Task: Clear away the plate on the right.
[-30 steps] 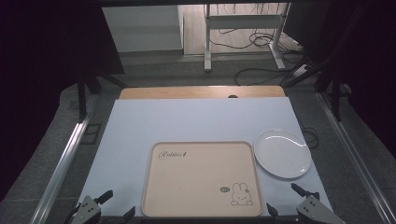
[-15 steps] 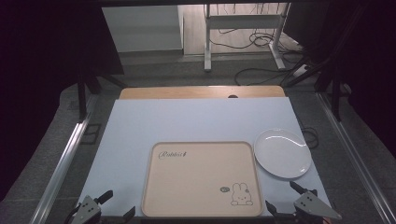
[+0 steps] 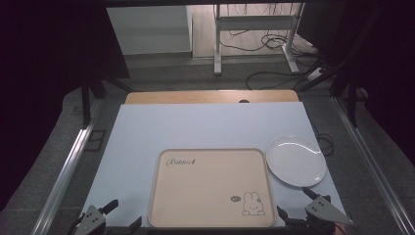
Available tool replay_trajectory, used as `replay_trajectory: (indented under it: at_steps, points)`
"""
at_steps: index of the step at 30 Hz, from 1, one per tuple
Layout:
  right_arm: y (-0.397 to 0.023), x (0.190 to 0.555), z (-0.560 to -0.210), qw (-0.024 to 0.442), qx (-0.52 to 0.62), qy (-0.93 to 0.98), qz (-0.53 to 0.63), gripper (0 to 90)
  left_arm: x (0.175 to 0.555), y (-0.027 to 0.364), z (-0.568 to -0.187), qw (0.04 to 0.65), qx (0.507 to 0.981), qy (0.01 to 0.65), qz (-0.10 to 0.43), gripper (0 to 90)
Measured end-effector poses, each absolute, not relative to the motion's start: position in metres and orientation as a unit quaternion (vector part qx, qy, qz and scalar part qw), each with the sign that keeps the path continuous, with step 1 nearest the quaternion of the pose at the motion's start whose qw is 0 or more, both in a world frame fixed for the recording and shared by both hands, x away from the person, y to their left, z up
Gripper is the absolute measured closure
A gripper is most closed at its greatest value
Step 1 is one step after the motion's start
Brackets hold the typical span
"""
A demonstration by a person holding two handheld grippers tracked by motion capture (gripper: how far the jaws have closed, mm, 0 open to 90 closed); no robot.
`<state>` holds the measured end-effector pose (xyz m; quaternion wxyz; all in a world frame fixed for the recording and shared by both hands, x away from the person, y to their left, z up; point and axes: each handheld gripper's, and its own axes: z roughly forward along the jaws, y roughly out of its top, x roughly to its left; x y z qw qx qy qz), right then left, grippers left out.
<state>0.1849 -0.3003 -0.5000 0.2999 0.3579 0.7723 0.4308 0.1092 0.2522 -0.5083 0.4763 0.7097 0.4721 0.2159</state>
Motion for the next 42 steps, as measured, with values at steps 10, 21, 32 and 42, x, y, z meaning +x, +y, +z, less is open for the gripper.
replay_trajectory:
  at_steps: [10,21,32,42]
  points:
    - [-0.3,0.195,-0.503,0.318,0.36,0.778,0.405,2.1,0.109,0.252,-0.508,0.476,0.71,0.472,0.216,2.9]
    - [-0.3,0.202,-0.501,0.339,0.365,0.785,0.369,12.6,0.109,0.252,-0.508,0.475,0.712,0.471,0.215,2.9]
    - [-0.295,0.209,-0.503,0.376,0.326,0.813,0.303,24.9,0.11,0.252,-0.508,0.474,0.712,0.471,0.215,3.0]
    - [-0.292,0.213,-0.506,0.399,0.298,0.829,0.255,32.2,0.11,0.252,-0.508,0.474,0.712,0.472,0.215,2.9]
